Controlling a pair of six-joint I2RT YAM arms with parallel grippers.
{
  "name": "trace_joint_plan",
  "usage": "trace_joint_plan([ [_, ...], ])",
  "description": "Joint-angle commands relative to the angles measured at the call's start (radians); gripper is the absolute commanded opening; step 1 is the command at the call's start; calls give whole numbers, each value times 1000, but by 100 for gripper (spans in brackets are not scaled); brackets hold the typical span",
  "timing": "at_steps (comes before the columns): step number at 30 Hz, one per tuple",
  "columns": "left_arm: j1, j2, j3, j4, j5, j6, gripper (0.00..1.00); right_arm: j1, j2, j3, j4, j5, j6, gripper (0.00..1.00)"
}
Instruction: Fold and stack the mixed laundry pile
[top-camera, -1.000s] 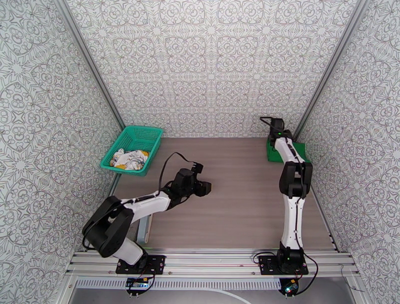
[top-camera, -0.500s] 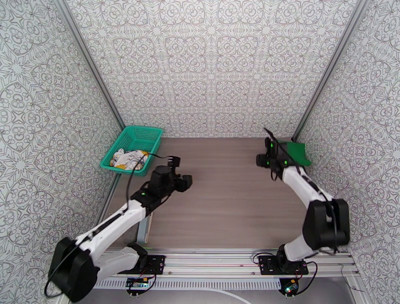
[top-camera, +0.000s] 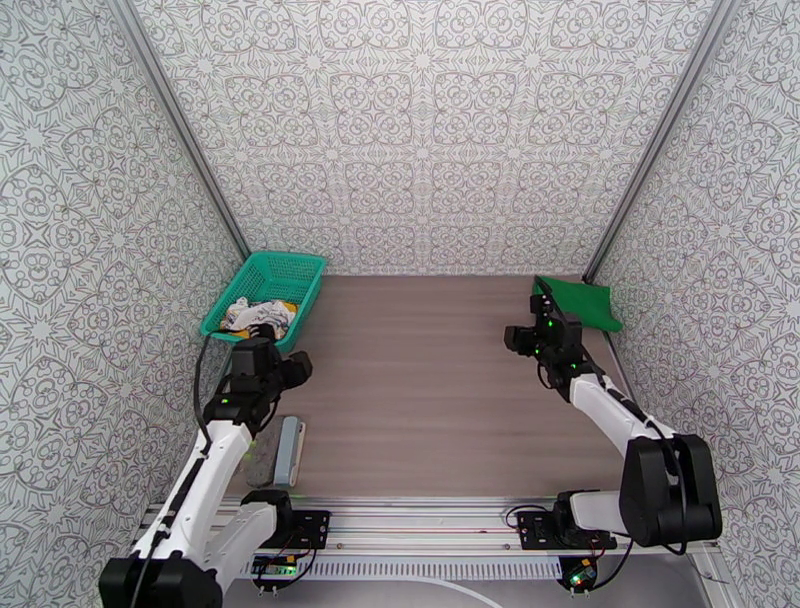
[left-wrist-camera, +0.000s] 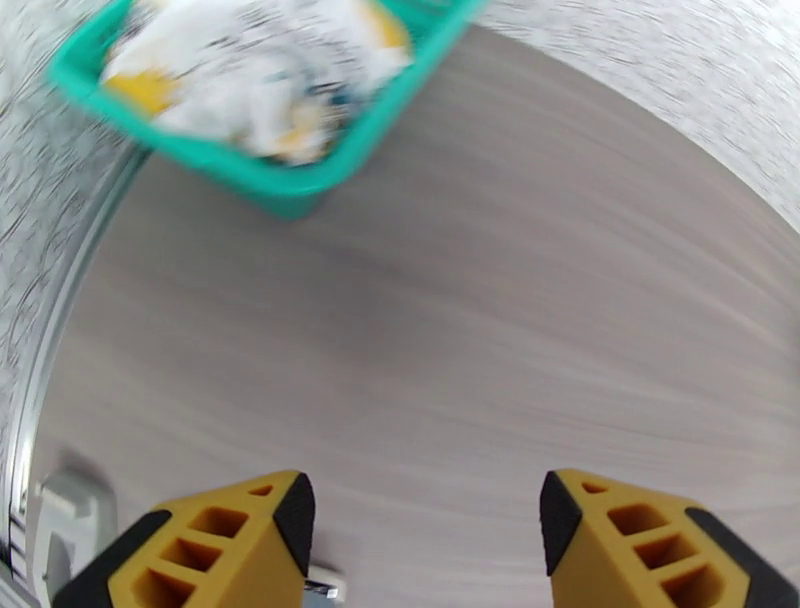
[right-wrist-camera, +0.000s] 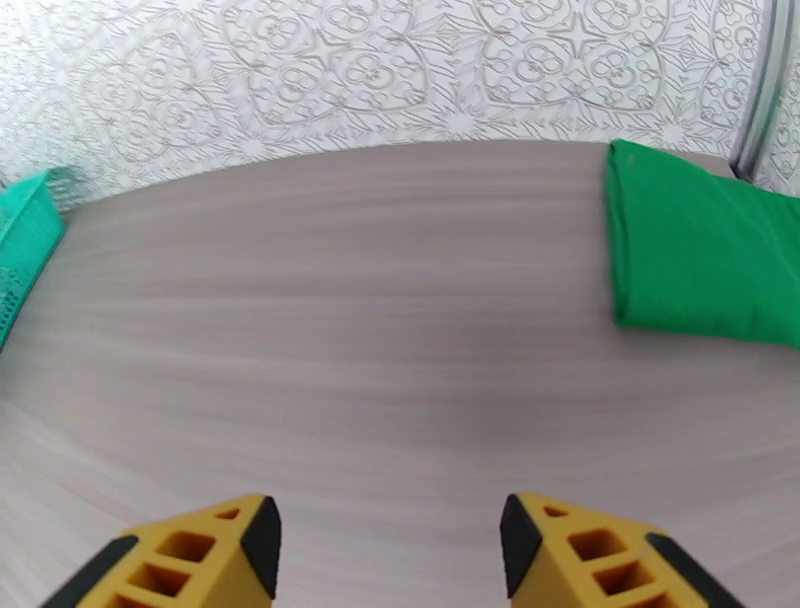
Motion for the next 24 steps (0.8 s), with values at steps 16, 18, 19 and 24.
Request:
trace_joint_plan([
  [16, 198, 643, 617, -119, -35, -5, 73, 25, 9, -66, 143, -54, 60, 65],
  [18, 200, 724, 694, -134, -55, -4, 76, 26, 12, -66, 152, -68, 66, 65],
  [19, 200, 763, 728, -138, -63, -6, 78, 28, 12, -65, 154, -75, 68, 65],
  [24, 201, 934, 887, -207, -130, -24, 84, 31, 27, -59, 151, -81, 75, 65],
])
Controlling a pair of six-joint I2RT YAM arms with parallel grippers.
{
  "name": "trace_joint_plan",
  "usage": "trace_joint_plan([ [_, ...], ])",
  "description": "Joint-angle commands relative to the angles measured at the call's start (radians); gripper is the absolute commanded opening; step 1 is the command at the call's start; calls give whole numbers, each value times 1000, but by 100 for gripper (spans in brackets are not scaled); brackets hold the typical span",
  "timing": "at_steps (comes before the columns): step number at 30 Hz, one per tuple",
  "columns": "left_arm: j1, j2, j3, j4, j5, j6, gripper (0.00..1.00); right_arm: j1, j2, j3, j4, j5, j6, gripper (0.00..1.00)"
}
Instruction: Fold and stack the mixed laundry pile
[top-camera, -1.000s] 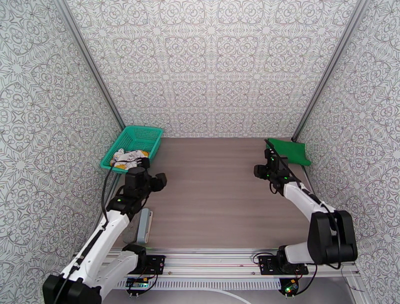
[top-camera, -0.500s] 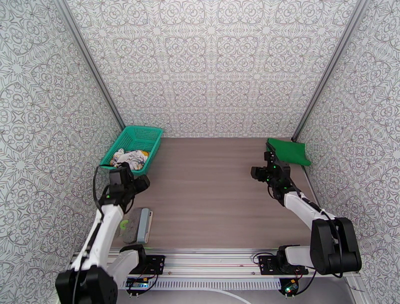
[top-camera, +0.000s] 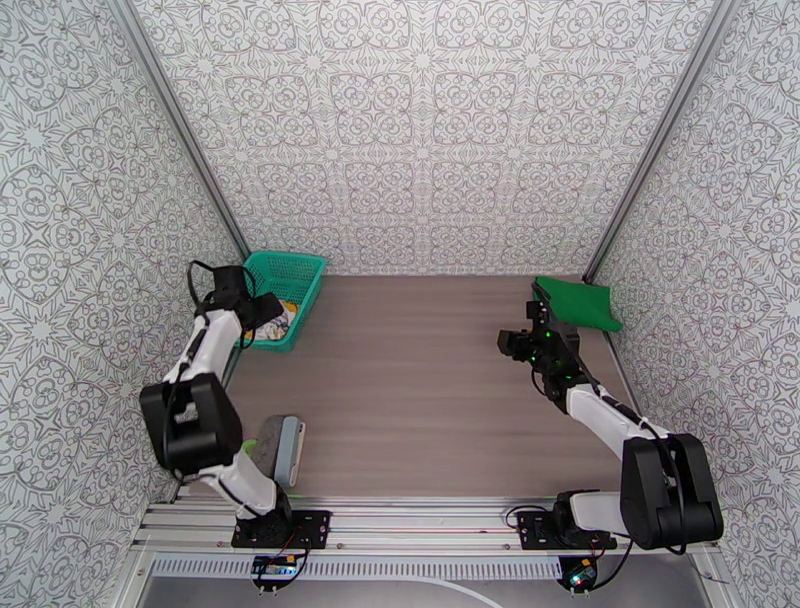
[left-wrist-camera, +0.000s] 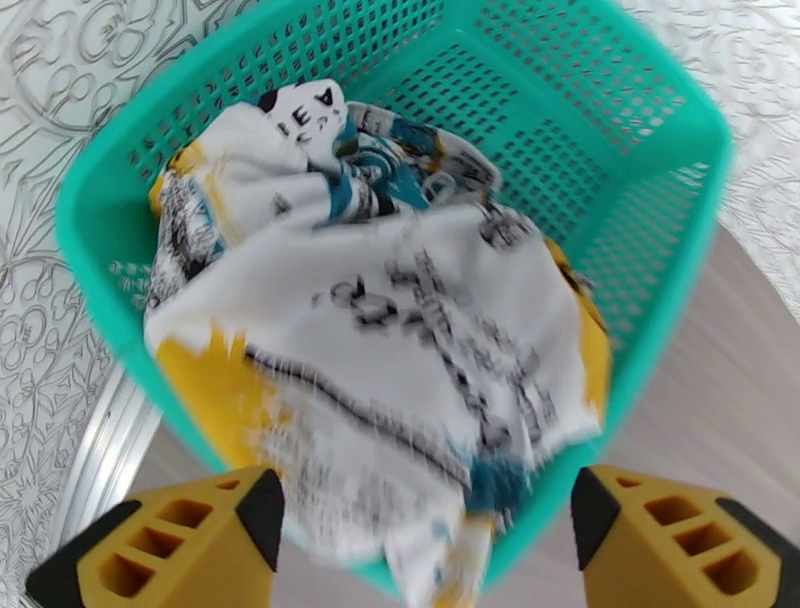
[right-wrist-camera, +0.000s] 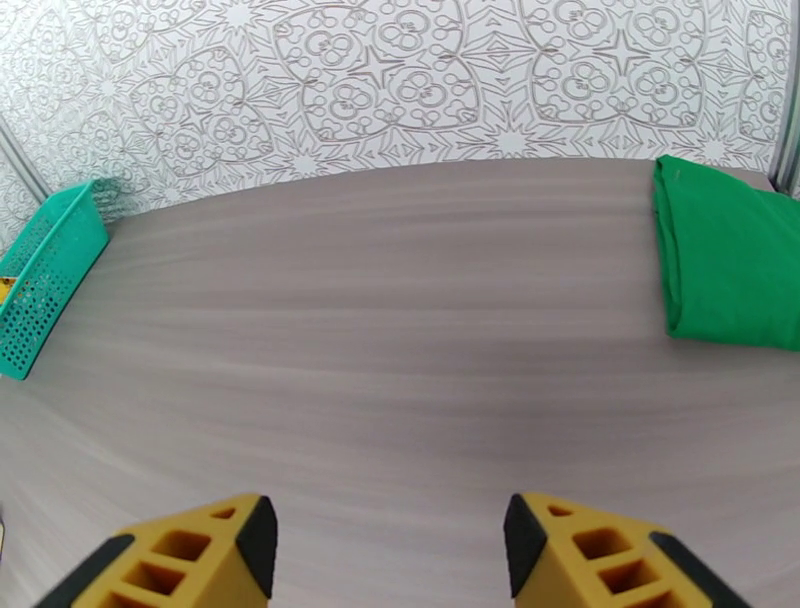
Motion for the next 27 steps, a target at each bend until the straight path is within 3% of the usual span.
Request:
trace_joint_plan([
  [1, 8, 90, 110, -97, -83, -17, 86, 13, 20, -10, 17, -24, 19, 65],
  [5, 8, 212, 230, -170, -100, -32, 90, 14, 28, -4, 19, -29, 24, 66],
  [10, -3, 329, 332, -201, -66, -41, 82, 16, 34, 4, 3, -24, 24, 66],
  [13, -5, 377, 370, -191, -34, -49, 62, 17, 35, 9, -8, -20, 25, 67],
  [19, -6, 361, 375, -104, 39, -44, 3, 18, 18, 23, -45, -15, 27, 69],
  [27, -10, 75, 393, -34, 100, 19, 0, 17, -16, 49, -87, 12, 80, 71],
])
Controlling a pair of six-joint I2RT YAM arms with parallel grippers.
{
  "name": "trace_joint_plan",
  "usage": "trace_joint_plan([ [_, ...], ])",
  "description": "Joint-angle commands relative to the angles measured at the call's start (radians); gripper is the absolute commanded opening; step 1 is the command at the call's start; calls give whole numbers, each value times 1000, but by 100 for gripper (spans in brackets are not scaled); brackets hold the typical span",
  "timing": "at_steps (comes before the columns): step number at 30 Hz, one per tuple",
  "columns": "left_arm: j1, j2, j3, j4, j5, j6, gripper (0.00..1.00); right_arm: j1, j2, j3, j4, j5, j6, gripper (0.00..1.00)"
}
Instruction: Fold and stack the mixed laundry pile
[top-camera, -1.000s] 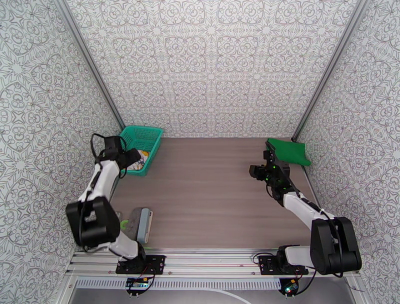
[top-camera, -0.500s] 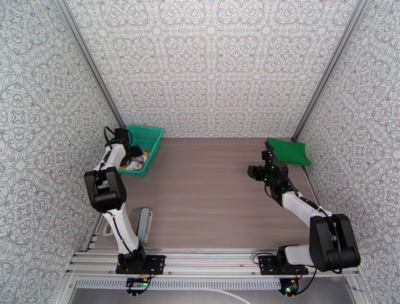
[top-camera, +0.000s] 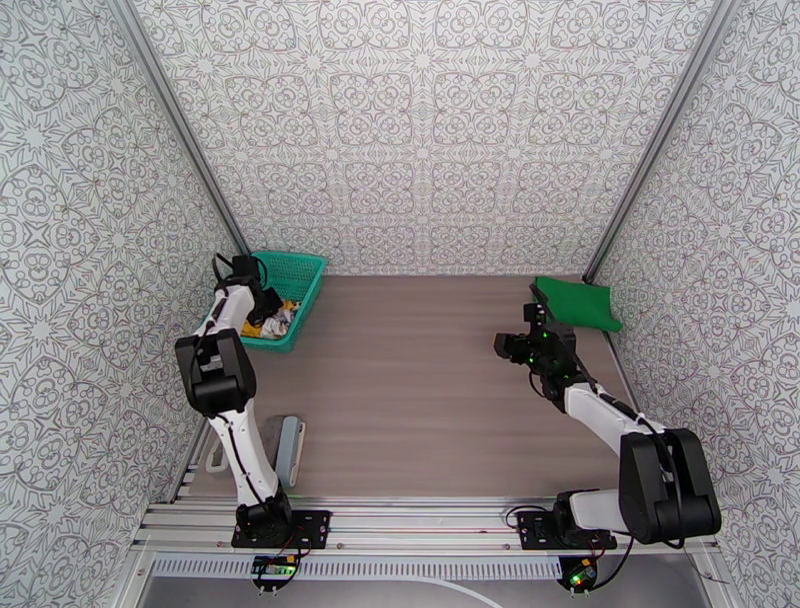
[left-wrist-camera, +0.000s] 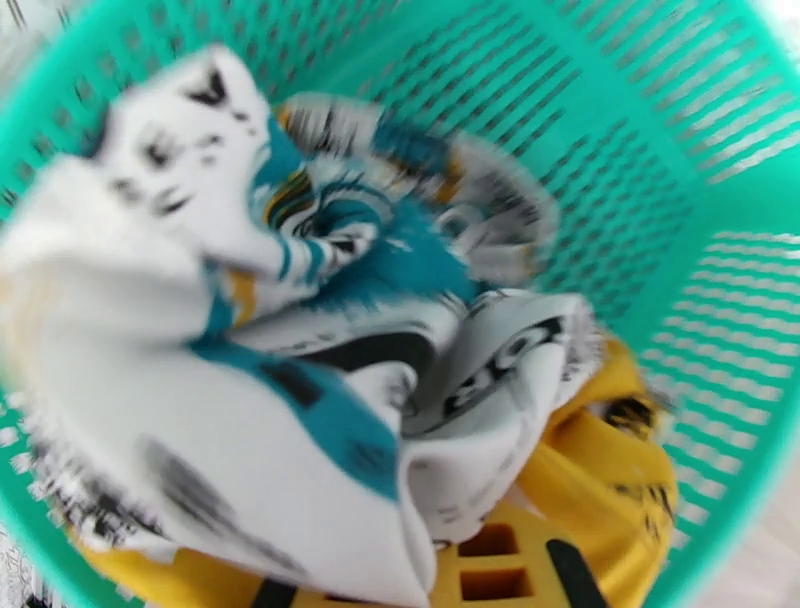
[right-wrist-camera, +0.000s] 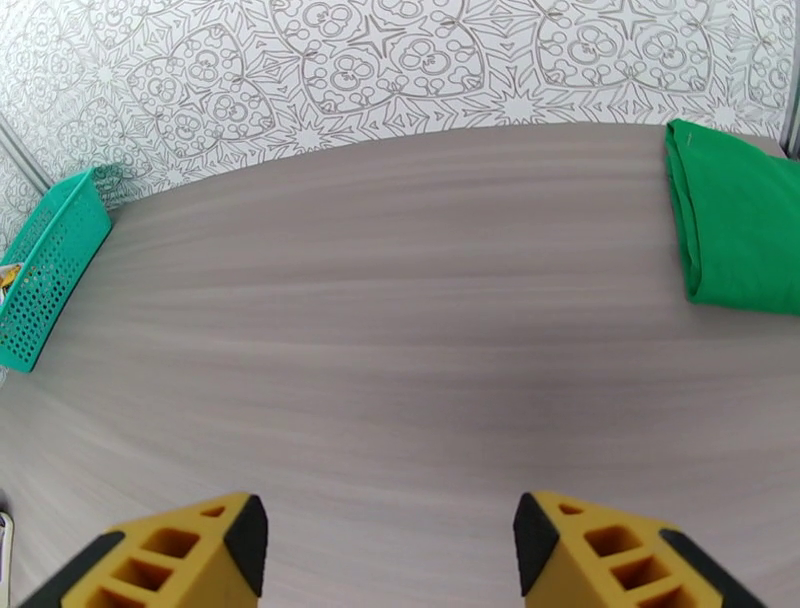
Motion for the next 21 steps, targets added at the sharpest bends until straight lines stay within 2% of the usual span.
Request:
trace_joint_plan([
  [1, -13, -233, 57, 74, 83, 54, 0, 11, -23, 58, -51, 18, 46, 70],
  [5, -59, -413, 72, 32, 141, 87, 0, 11, -34, 82, -74, 3, 81, 70],
  [8, -153, -552, 31, 24, 178, 126, 0, 11, -58, 95, -92, -23, 108, 70],
  [11, -302, -681, -45, 38, 152, 155, 0, 11, -87, 112, -125, -35, 127, 70],
  [15, -557, -814, -232, 145, 103, 131, 0, 11, -138, 141, -205, -35, 148, 70],
  [18, -719, -848, -380, 279, 103, 76, 0, 11, -178, 149, -262, -40, 144, 70],
  [21, -844, -815, -511, 410, 97, 18, 0, 11, -204, 137, -297, -36, 141, 70],
])
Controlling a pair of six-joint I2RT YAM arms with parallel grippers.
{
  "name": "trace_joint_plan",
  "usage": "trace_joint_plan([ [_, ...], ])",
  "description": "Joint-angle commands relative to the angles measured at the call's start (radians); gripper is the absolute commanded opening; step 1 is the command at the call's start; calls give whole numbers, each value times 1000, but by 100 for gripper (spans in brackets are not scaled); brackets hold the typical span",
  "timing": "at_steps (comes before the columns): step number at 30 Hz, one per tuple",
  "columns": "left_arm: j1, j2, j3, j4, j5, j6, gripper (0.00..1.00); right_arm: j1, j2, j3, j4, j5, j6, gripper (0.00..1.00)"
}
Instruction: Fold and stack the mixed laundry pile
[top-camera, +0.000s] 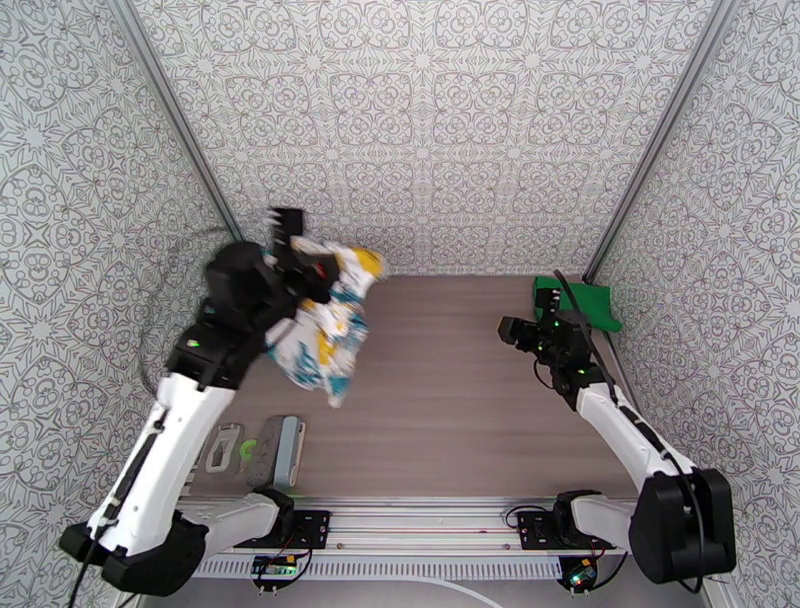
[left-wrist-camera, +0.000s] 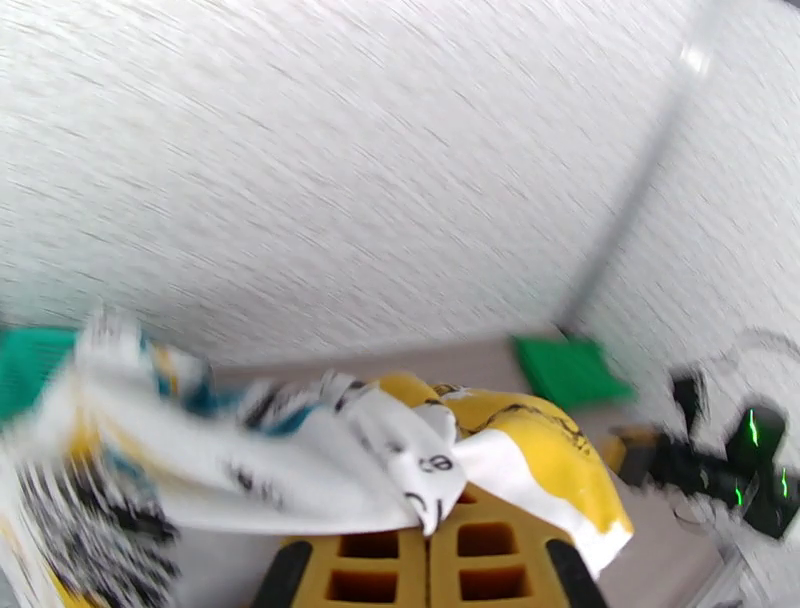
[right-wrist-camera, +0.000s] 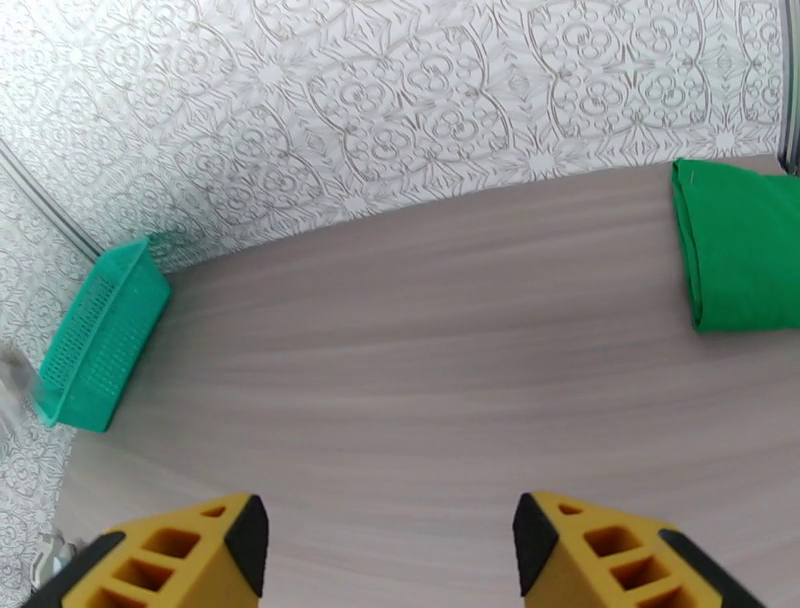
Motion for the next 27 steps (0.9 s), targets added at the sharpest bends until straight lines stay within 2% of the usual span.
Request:
trace_joint_plan([
  [1, -108, 76, -146, 194, -28, -74, 0, 6, -34, 8, -92, -10, 11, 70],
  [8, -222, 332, -349, 377, -61, -158, 0, 7, -48, -46, -149, 4, 32, 68],
  [11, -245, 432, -434, 509, -6, -212, 0, 7, -27, -59, -197, -9, 47, 67],
  [12, -246, 452, -458, 539, 8, -232, 4, 8, -10, -57, -222, -23, 46, 67],
  [17, -243, 429, -528, 551, -21, -248, 53, 38, 63, -53, -326, -72, -1, 66],
  [24, -244, 218, -518, 273, -124, -138, 72, 58, 51, -83, -400, -135, 79, 68],
  [27, -270, 122, -519, 142, -171, -81, 72, 60, 21, -109, -461, -160, 98, 68],
])
